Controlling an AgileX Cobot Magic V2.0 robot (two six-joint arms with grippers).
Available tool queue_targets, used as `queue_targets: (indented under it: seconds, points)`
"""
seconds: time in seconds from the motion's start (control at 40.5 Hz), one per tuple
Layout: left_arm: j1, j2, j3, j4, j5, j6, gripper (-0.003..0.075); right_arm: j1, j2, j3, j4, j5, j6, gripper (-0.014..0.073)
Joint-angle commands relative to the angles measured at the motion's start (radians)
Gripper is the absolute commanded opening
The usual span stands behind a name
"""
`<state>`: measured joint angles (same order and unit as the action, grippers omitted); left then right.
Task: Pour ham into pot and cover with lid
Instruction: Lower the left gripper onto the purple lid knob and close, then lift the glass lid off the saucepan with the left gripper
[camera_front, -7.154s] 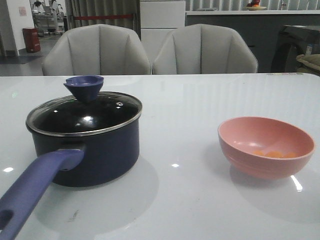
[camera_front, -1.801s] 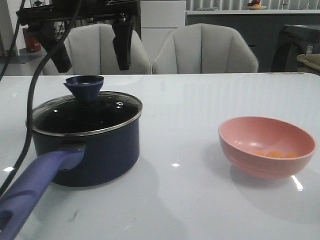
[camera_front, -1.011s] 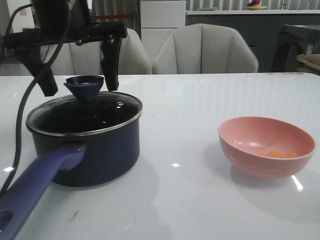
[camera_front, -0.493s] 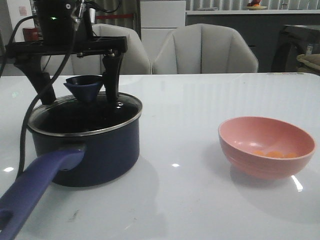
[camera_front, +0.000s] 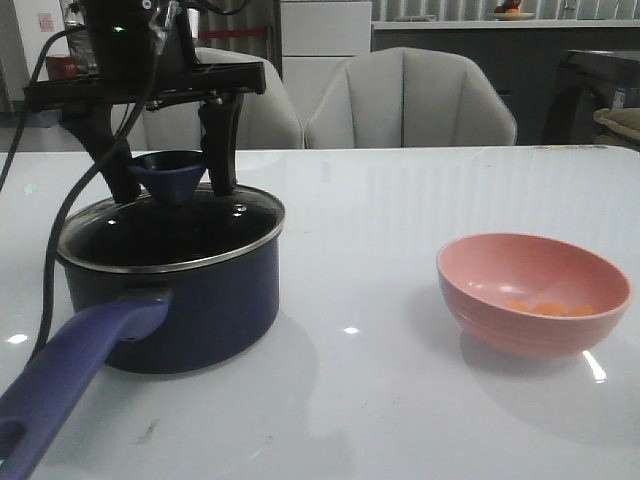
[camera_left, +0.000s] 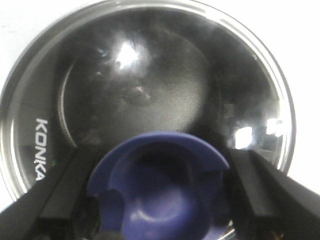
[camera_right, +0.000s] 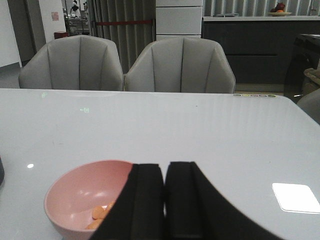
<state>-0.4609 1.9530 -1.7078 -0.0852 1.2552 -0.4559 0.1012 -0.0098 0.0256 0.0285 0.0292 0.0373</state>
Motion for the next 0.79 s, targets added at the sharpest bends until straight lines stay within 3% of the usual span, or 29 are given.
queue_targets:
  seconds: [0.0, 0.567, 0.765]
  points:
    - [0.001, -0.014, -0.01, -0.047, -0.007, -0.011, 0.0418, -0.004, -0.02, 0.01, -0.008, -0.083, 0.0, 0.016]
    - [0.001, -0.014, -0.01, -0.052, -0.03, -0.009, 0.0254, -0.004, -0.02, 0.01, -0.008, -0.083, 0.0, 0.016]
    - [0.001, -0.014, -0.012, -0.052, -0.03, -0.009, 0.0237, -0.004, -0.02, 0.01, -0.008, -0.083, 0.0, 0.016]
